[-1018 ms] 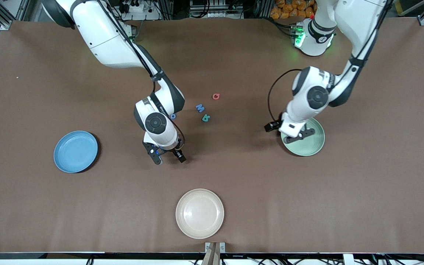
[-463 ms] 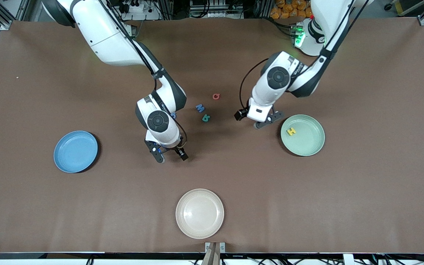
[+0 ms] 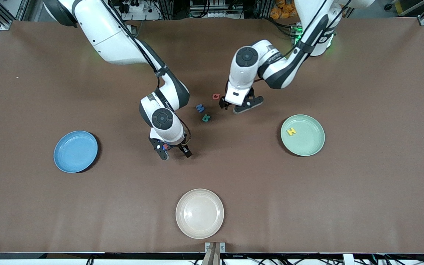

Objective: Sort upper and lower case letters into plates
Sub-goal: 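Move the left gripper to the pink q while the right gripper lowers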

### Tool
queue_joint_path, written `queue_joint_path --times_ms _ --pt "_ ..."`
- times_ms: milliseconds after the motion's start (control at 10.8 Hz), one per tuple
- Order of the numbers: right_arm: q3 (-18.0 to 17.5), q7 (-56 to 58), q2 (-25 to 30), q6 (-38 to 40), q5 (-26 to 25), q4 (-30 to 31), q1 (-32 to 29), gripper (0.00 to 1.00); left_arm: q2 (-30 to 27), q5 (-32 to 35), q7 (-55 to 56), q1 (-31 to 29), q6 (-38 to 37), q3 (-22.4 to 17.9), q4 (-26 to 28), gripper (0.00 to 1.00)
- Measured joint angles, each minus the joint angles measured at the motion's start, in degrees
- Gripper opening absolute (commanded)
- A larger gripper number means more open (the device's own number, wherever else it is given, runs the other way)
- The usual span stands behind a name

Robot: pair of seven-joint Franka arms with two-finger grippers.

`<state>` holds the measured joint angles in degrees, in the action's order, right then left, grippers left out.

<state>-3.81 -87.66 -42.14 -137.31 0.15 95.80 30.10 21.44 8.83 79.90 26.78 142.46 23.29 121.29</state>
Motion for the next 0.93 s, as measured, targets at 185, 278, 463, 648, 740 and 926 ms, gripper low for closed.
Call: queue_joint_path --times_ms 185,278,463,648,740,926 --pt "0.1 0.0 0.0 0.0 0.0 0.2 0.0 1.0 0.2 0.3 0.5 0.5 0.0 0.5 -0.6 1.0" --pt "0.1 0.0 0.0 0.0 0.0 0.2 0.0 1.0 0.5 0.4 0.6 0.5 0.0 0.7 -1.1 1.0" --pt "0.2 -0.1 0.1 -0.2 0.0 0.2 -0.2 1.0 1.4 0.7 0.7 1.5 0.0 0.8 -2.0 1.0" --pt "0.3 -0.3 0.3 -1.1 0.0 0.1 -0.3 1.0 3.2 2.1 5.3 3.0 0.0 0.9 -4.1 1.0" --pt "0.3 -0.5 0.4 -1.8 0.0 0.2 -0.3 1.0 4.5 3.5 8.0 3.9 0.0 1.0 -5.7 1.0" --pt "0.4 -0.6 0.4 -4.8 0.0 1.9 -0.3 1.0 7.0 4.7 10.7 5.4 0.0 1.0 -8.4 1.0"
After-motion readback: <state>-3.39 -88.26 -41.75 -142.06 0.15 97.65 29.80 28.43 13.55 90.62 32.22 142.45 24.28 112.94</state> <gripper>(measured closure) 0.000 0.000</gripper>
